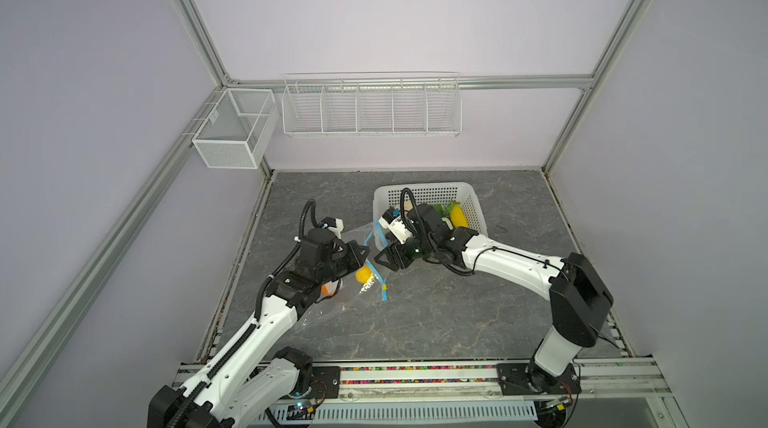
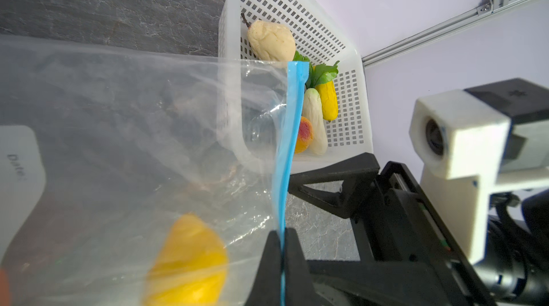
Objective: Place the food in the zip-top bag and seal the zipper
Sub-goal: 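Release the lemon into the bag by opening the right gripper, then withdraw the right gripper back over the basket above the peach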
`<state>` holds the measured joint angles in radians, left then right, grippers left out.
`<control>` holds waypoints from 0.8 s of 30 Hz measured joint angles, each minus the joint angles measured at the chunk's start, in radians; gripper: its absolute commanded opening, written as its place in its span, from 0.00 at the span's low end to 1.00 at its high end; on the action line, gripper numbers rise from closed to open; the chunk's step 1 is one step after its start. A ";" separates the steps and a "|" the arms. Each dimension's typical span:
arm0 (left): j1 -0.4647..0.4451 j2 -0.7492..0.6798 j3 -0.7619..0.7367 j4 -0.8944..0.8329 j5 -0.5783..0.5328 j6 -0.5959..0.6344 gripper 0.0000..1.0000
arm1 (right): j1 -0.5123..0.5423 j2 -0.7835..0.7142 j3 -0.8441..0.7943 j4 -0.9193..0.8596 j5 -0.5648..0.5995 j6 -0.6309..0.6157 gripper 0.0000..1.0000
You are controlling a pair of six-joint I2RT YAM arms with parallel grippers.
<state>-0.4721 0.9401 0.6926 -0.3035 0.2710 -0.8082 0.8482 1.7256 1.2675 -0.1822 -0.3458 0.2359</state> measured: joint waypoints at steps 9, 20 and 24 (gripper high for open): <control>0.000 -0.018 -0.002 0.002 0.000 -0.008 0.00 | 0.000 0.000 0.015 -0.013 0.013 -0.006 0.65; 0.000 -0.020 -0.020 0.012 0.000 -0.007 0.00 | -0.064 -0.103 0.012 -0.088 0.092 -0.035 0.65; 0.000 -0.020 -0.023 0.014 0.003 -0.001 0.00 | -0.113 -0.107 0.012 -0.120 0.140 -0.035 0.64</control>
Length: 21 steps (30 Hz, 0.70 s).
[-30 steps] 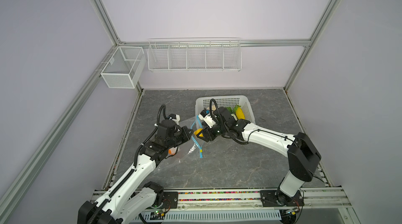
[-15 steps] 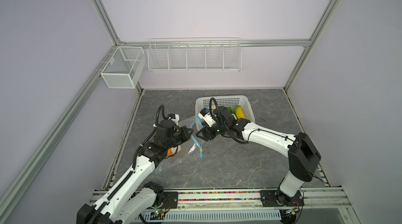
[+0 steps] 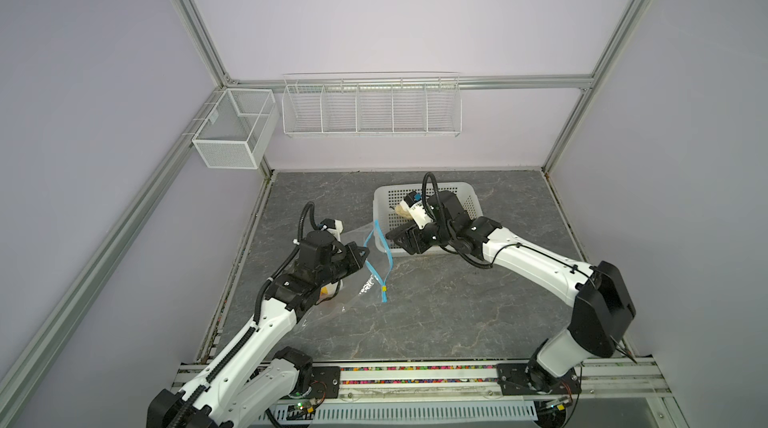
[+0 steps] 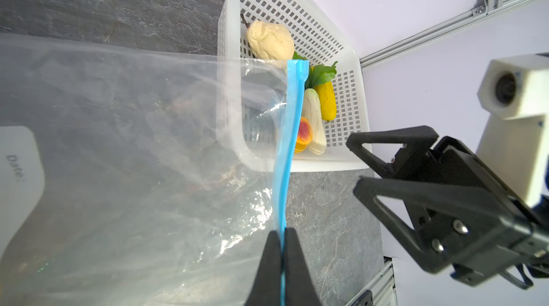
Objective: Place the food in the zip-top bag and seal the zipper
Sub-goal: 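Withdraw the right gripper back over the basket above the peach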
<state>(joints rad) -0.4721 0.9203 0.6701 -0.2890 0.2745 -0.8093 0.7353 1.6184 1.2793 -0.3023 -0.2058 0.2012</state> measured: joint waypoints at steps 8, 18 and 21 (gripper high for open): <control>0.000 0.048 0.000 0.010 0.057 0.040 0.00 | -0.097 0.044 0.084 -0.142 0.132 0.000 0.62; 0.000 0.072 0.000 0.038 0.091 0.067 0.00 | -0.161 0.184 0.171 -0.252 0.188 -0.001 0.61; 0.000 0.073 0.000 0.041 0.093 0.074 0.00 | -0.166 0.220 0.209 -0.275 0.188 -0.004 0.62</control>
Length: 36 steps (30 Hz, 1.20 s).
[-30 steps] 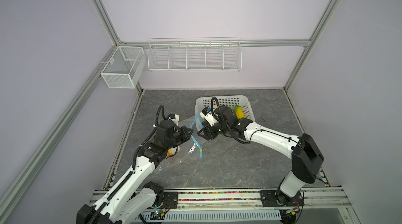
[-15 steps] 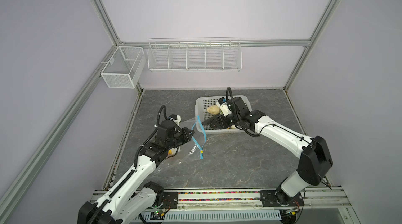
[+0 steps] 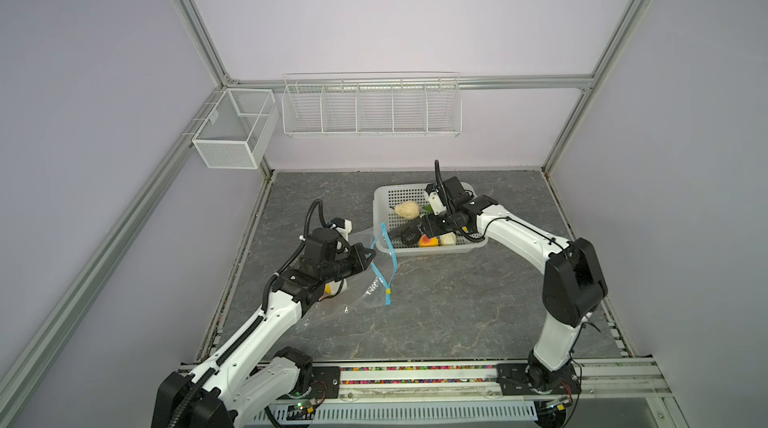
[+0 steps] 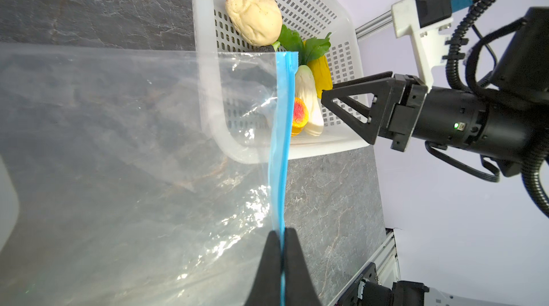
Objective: Place the food in the zip-top bag and seal the zipper
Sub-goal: 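Withdraw the right gripper back over the basket above the peach, then lower the right gripper and close it on the orange-red peach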
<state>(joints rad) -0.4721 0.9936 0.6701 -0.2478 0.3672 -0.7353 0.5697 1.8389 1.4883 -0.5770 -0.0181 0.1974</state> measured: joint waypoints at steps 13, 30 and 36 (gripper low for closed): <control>0.000 0.003 0.000 0.008 0.001 0.011 0.00 | -0.052 0.077 0.101 -0.175 0.095 0.000 0.59; 0.000 0.005 0.000 0.019 0.005 0.011 0.00 | -0.081 0.186 0.148 -0.219 0.110 0.005 0.59; 0.000 0.004 -0.001 0.026 0.005 0.010 0.00 | -0.074 0.157 0.148 -0.238 0.041 0.073 0.60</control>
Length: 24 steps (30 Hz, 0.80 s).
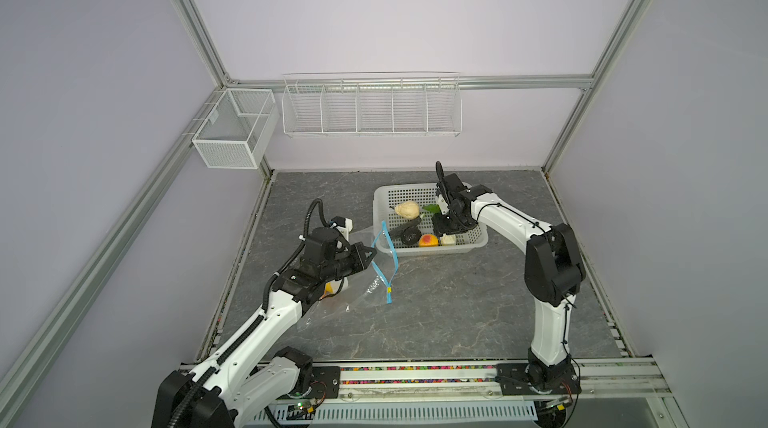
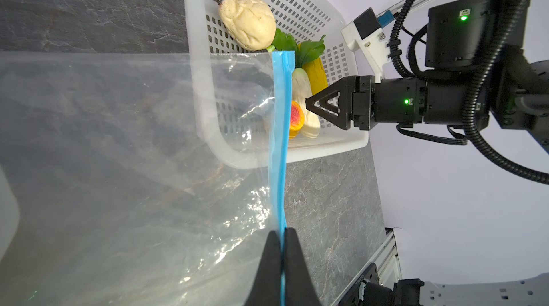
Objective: Place the food in the zip-top bag and seal the zipper
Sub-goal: 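Lower the right gripper and close it on the orange-red peach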
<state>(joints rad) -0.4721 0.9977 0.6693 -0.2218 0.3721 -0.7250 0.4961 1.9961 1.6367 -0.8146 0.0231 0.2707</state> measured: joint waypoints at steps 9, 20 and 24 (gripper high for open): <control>0.000 0.000 -0.006 0.021 0.000 -0.001 0.00 | 0.056 -0.008 0.014 -0.048 -0.067 0.084 0.71; 0.000 -0.002 -0.013 0.023 0.000 -0.003 0.00 | 0.077 0.047 0.041 -0.056 -0.097 0.093 0.76; 0.000 -0.003 -0.013 0.023 0.000 -0.003 0.00 | 0.083 0.085 0.045 -0.055 -0.099 0.095 0.79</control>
<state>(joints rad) -0.4721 0.9943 0.6563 -0.1993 0.3717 -0.7280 0.5789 2.0815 1.6821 -0.8692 -0.0761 0.3653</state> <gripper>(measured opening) 0.047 0.782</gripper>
